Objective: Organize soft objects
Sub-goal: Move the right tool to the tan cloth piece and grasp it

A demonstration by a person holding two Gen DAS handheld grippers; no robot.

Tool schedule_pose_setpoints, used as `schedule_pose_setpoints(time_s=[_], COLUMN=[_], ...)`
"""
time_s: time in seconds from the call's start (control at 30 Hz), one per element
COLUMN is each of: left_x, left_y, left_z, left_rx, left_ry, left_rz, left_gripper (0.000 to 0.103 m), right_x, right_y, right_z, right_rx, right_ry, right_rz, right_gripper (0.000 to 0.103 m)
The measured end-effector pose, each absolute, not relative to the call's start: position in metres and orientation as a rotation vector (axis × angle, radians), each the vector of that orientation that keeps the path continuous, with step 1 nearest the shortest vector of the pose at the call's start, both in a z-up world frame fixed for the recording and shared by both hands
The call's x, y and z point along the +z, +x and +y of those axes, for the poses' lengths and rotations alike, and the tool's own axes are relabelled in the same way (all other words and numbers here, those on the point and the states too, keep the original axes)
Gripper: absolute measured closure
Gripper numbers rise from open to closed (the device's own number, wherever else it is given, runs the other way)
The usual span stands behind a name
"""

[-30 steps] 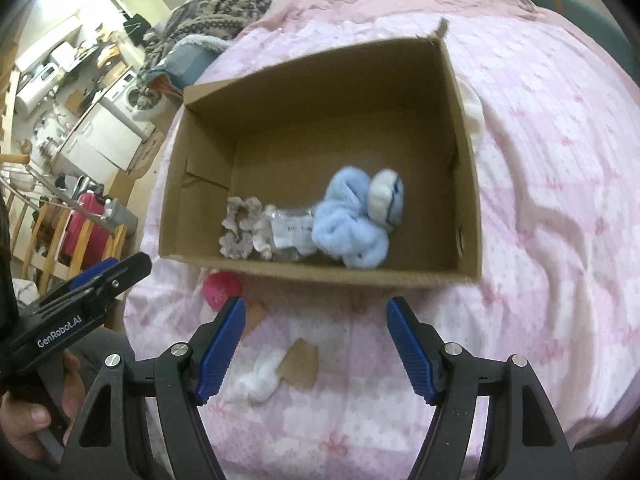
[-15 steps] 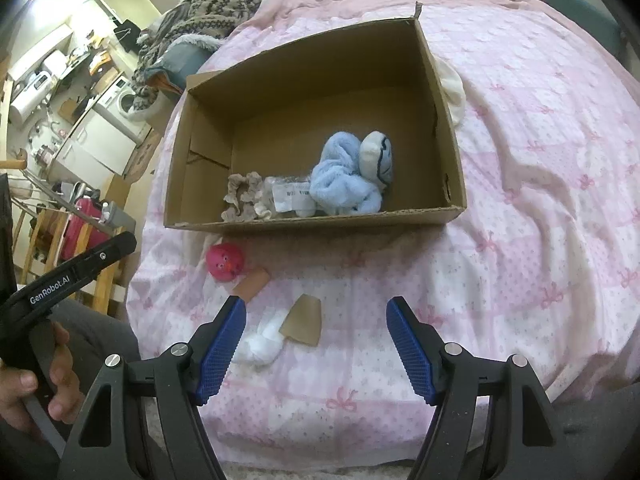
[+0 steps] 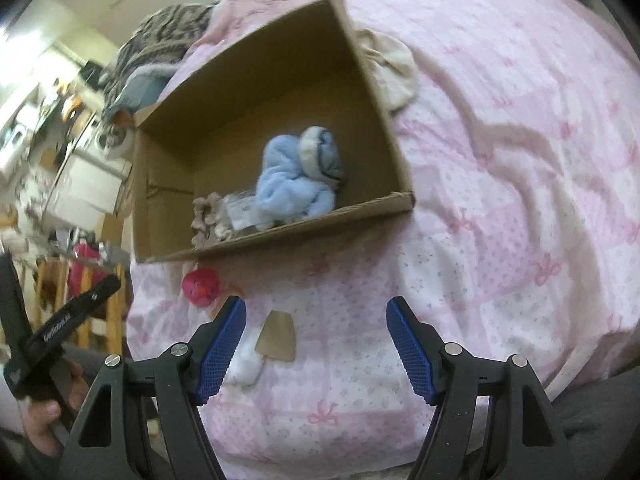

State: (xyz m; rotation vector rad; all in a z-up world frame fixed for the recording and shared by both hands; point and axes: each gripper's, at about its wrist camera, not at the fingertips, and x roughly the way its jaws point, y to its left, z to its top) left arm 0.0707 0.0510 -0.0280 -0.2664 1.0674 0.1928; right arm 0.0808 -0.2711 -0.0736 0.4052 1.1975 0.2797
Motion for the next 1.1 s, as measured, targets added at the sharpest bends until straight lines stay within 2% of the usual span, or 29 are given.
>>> schedule_pose_setpoints(time_s=[0.23,0.37,0.4,0.43,0.5,0.6,0.67,0.7,0.8,1.1], left_x=[-0.04,-0.04,-0.041,-0.043,-0.047,-0.05,-0.053,-0.055,-0.058,-0.067], left_y=[0.073,0.073,0.074,0.074,0.075,0.075,0.076,0.076,0.075,0.068], left_z=[0.047,0.045,0.044,0.043,0.043,0.04,0.038,0.037,0.032,0.007], left_rx=[0.176,0.177,0.178,0.177,0.178,0.179,0.173,0.169,0.148,0.031], left_ry=[-0.292,-0.284,-0.282,-0.279,-0.273,-0.254,-0.243,-0.24,-0.23,-0.198], left_rz=[1.132,1.14,1.149,1.158,1.172,1.184,1.197,1.202,1.217,1.251], left_gripper=[0.036,0.036,0.036,0.036,0.036,0.036,0.036,0.036,0.036,0.036], right_x=[-0.089,-0.112,-0.119,-0.126,-0.137,-0.144,-0.147,-0.148,-0.148,-0.122], right_y=[0.088,0.091,0.092,0.093,0.095,0.099,0.1,0.1,0.099,0.089], right_z=[-0.254,-0.23,-0.224,-0.217,-0.208,-0.199,-0.193,-0.191,-0.188,-0.202], right_rx=[0.294,0.411,0.429,0.437,0.439,0.445,0.452,0.453,0.455,0.439], right_ry=[0.374,0.412,0.414,0.402,0.382,0.38,0.36,0.347,0.324,0.36], right_rz=[1.254,1.366,1.397,1.427,1.466,1.481,1.482,1.485,1.483,1.379], right_gripper=[0.026,0.027,0.035,0.047,0.051,0.051,0.061,0.072,0.088,0.091])
